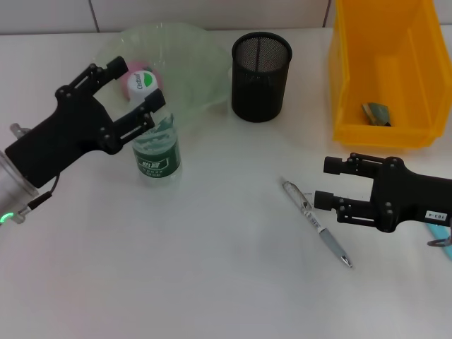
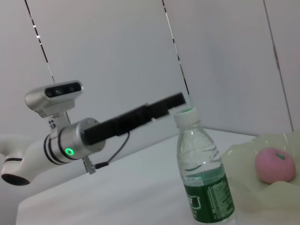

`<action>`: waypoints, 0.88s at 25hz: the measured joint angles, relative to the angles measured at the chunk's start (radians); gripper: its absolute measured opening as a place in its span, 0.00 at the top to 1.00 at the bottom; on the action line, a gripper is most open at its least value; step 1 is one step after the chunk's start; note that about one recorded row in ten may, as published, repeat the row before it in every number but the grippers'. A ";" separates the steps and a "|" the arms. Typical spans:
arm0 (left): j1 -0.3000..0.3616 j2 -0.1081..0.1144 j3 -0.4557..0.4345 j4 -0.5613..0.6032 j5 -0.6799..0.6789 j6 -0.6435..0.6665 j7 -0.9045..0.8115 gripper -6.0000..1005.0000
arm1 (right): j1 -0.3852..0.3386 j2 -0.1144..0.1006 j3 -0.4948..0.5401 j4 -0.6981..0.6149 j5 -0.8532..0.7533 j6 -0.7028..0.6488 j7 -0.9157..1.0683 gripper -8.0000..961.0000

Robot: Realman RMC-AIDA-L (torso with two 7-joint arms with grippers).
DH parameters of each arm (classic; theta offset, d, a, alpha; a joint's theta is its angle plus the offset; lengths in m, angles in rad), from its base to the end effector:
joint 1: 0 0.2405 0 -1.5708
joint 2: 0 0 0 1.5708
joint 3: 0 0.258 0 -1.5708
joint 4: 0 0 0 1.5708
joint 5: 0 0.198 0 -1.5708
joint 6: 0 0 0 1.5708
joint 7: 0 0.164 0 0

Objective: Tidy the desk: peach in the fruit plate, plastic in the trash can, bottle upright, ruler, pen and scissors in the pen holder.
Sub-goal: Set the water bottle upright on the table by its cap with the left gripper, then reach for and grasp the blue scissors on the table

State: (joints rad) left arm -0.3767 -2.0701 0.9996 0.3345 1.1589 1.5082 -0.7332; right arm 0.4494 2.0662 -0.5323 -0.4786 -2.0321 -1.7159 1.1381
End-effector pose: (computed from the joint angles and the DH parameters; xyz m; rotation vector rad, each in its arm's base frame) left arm -0.2587 0.3074 -0.0159 -2.2095 -0.3172 -1.0712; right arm 0.2698 0.2782 -0.0241 -2.7041 0.5875 0.9208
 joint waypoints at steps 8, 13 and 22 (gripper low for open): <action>0.074 0.044 -0.014 0.055 -0.018 0.273 -0.182 0.20 | 0.004 -0.001 0.004 0.000 0.005 -0.008 0.001 0.26; 0.133 0.108 0.008 0.063 0.059 0.411 -0.236 0.20 | 0.025 -0.002 0.010 0.000 0.006 -0.008 0.011 0.26; 0.120 0.063 0.011 0.035 0.416 0.211 -0.238 0.20 | 0.119 -0.025 -0.046 -0.066 -0.002 0.014 0.157 0.26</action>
State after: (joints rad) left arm -0.2568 -2.0069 1.0109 0.3693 1.5753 1.7190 -0.9708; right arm 0.5679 2.0414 -0.5787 -0.5445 -2.0343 -1.7019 1.2949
